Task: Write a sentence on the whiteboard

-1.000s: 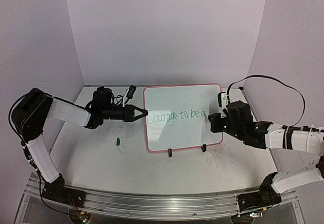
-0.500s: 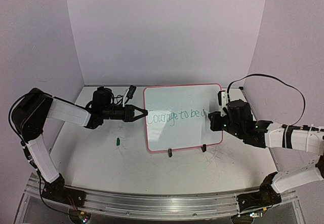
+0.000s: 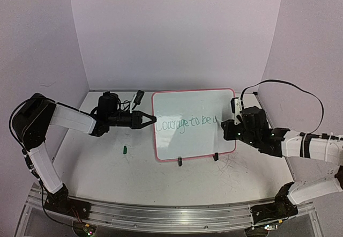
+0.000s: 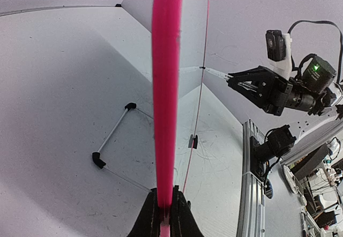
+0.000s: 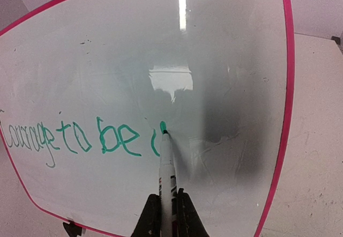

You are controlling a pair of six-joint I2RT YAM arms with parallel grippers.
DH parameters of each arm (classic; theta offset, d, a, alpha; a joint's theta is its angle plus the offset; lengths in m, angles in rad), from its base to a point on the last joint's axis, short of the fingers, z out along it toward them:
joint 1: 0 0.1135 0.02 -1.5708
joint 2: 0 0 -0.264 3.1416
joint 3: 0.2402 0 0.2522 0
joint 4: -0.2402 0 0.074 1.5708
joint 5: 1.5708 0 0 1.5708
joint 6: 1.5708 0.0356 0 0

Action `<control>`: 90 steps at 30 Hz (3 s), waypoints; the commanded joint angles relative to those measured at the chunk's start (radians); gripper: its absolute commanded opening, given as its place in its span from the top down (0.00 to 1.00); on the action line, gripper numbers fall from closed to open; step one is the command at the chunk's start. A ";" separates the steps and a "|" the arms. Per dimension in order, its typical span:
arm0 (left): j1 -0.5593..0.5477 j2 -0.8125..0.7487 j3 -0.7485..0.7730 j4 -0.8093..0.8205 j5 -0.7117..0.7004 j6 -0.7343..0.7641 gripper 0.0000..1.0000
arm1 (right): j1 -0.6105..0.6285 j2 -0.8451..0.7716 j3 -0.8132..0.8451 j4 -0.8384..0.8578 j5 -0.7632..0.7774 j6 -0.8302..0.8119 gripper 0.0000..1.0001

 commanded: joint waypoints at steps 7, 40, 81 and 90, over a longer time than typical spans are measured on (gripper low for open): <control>-0.008 0.014 0.025 -0.012 -0.033 0.026 1.00 | -0.005 -0.028 -0.029 -0.055 -0.024 0.019 1.00; -0.008 0.011 0.020 -0.012 -0.034 0.026 1.00 | 0.029 -0.014 0.005 -0.029 -0.044 0.032 1.00; -0.009 0.016 0.020 -0.012 -0.034 0.026 1.00 | -0.047 -0.021 0.051 0.010 -0.030 -0.039 1.00; -0.010 0.015 0.020 -0.013 -0.034 0.027 1.00 | -0.049 -0.002 0.051 0.015 -0.023 -0.043 1.00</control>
